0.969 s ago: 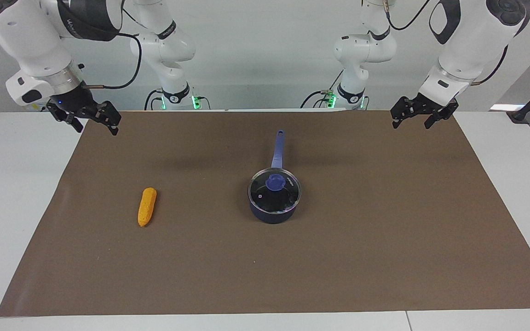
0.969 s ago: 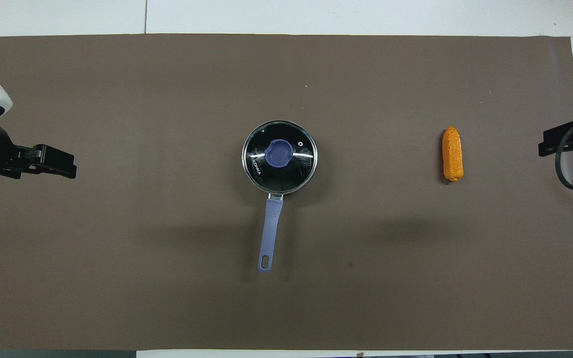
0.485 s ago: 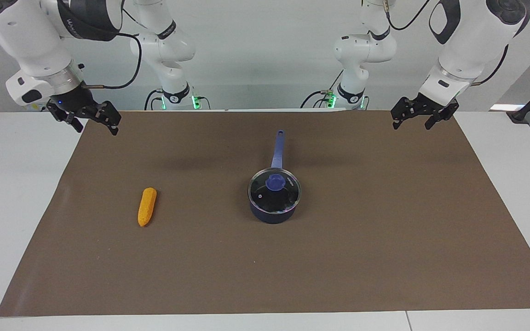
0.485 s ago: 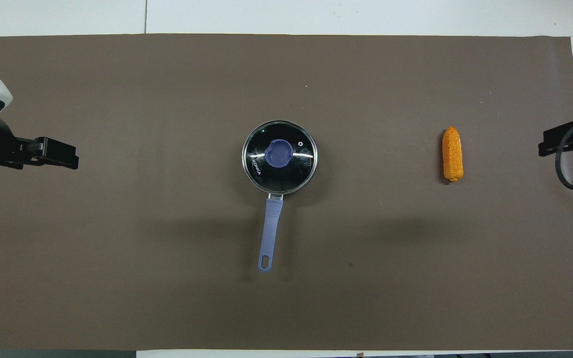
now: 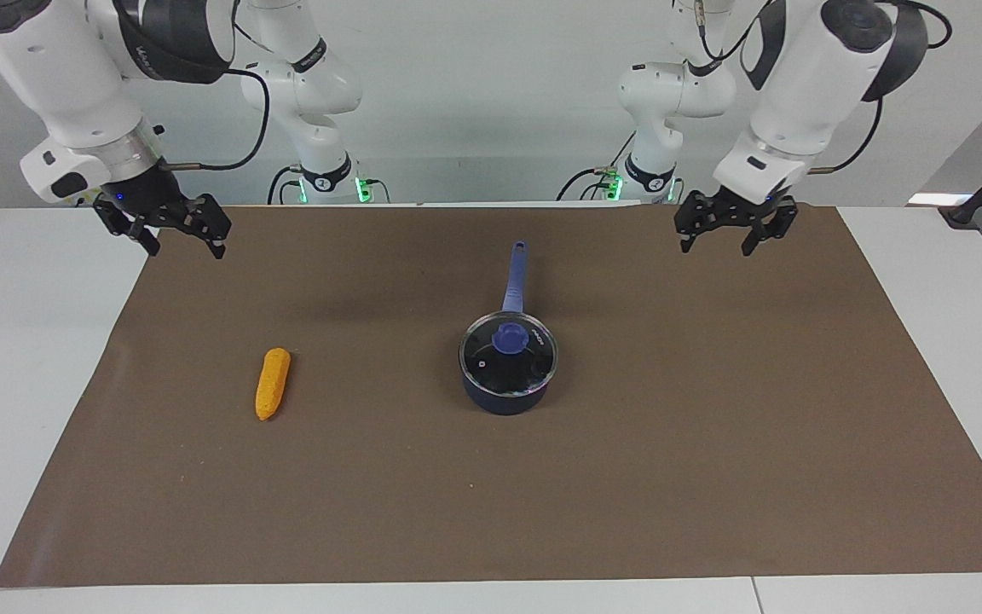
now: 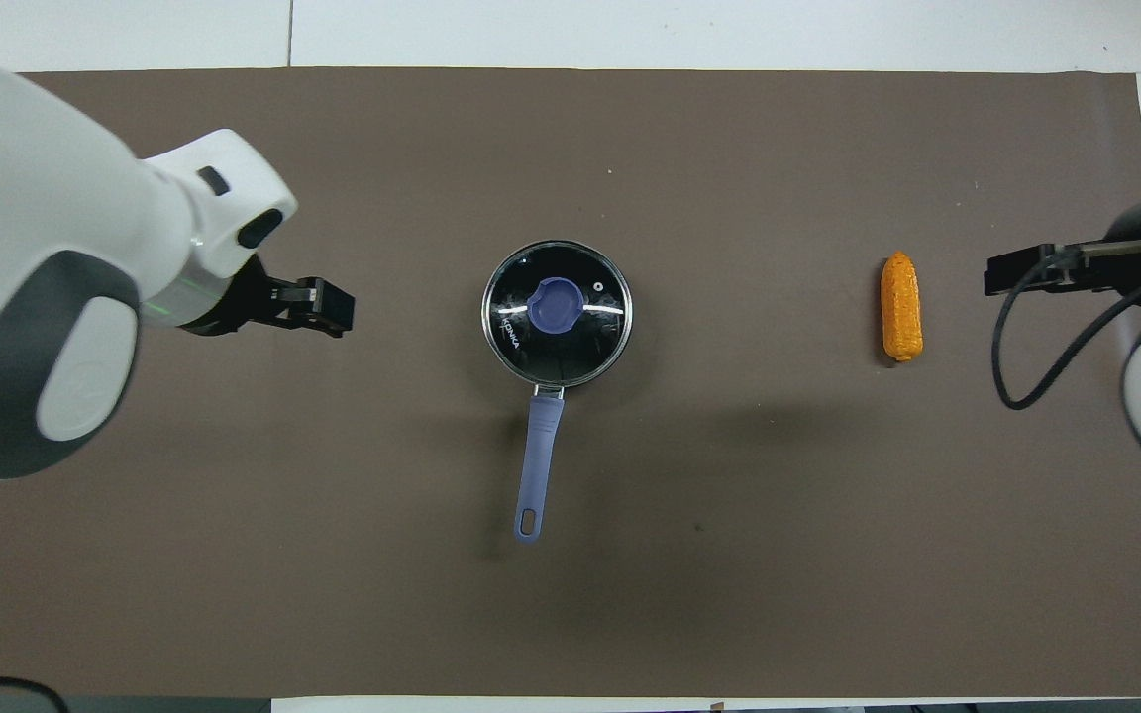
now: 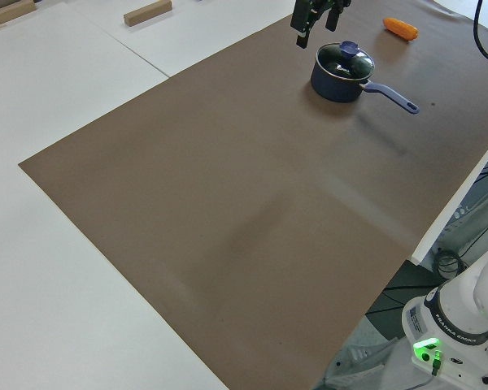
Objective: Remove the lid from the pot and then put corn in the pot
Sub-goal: 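Reach the left gripper to the lid knob while the right gripper reaches the corn, then grasp the lid knob with the left gripper while the right gripper lifts the corn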
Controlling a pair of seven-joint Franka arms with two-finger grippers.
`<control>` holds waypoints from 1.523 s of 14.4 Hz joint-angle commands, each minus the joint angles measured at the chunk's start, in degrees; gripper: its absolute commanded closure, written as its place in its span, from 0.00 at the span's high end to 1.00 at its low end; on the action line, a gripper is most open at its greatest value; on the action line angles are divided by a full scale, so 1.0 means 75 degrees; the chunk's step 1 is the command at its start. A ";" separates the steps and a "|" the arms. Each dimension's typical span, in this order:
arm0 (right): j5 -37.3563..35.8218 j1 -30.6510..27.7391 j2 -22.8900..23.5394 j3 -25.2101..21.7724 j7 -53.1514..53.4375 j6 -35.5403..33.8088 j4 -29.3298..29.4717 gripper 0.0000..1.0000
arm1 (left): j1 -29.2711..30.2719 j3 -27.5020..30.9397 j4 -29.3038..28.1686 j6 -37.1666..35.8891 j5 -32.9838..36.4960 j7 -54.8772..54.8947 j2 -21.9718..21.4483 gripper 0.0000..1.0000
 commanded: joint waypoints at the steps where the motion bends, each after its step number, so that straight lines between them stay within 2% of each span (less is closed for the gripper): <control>1: 0.0086 0.0042 0.0244 0.0011 -0.0197 0.1242 -0.0941 1.00 | -0.0512 0.0107 0.1327 -0.0057 -0.0178 -0.0797 0.1359 1.00; 4: 0.0098 0.0054 0.0819 0.0011 -0.0209 0.2777 -0.1666 0.99 | -0.1110 0.0107 0.2102 0.0130 -0.0294 -0.2026 0.2169 1.00; 6: 0.0098 -0.0039 0.1124 0.0000 -0.0220 0.3727 -0.2089 0.96 | -0.1438 0.0107 0.2151 0.0551 -0.0330 -0.2462 0.2451 1.00; 9: 0.0086 -0.0227 0.1780 0.0000 -0.0232 0.4210 -0.2091 0.96 | -0.1825 0.0131 0.2513 0.1009 -0.0296 -0.3070 0.3165 1.00; 12: 0.0086 -0.0415 0.2063 0.0000 -0.0256 0.4247 -0.2091 0.96 | -0.1954 0.0131 0.2514 0.1279 -0.0249 -0.3295 0.3296 1.00; 13: 0.0086 -0.0403 0.2074 0.0000 -0.0244 0.4235 -0.2102 0.89 | -0.1978 0.0131 0.2491 0.1268 -0.0237 -0.3307 0.3296 1.00; 16: 0.0086 -0.0427 0.2343 0.0000 -0.0256 0.4282 -0.2103 0.82 | -0.2025 0.0143 0.2456 0.1279 -0.0237 -0.3365 0.3285 1.00; 17: 0.0086 -0.0392 0.2367 0.0011 -0.0232 0.4189 -0.2044 0.69 | -0.2071 0.0143 0.2421 0.1303 -0.0237 -0.3482 0.3284 1.00; 18: 0.0086 -0.0334 0.2379 0.0000 -0.0232 0.4130 -0.1939 0.46 | -0.2142 0.0154 0.2328 0.1315 -0.0237 -0.3576 0.3273 1.00; 19: 0.0074 -0.0321 0.2391 0.0000 -0.0232 0.3944 -0.1776 0.19 | -0.2177 0.0166 0.2257 0.1361 -0.0202 -0.3588 0.3261 1.00; 20: 0.0039 -0.0333 0.2391 0.0000 -0.0244 0.3594 -0.1542 0.00 | -0.2189 0.0166 0.2140 0.1478 -0.0109 -0.3600 0.3226 1.00; 22: -0.0019 -0.0298 0.2391 0.0023 -0.0244 0.2646 -0.0852 0.00 | -0.2189 0.0166 0.1941 0.1689 -0.0061 -0.3635 0.3179 1.00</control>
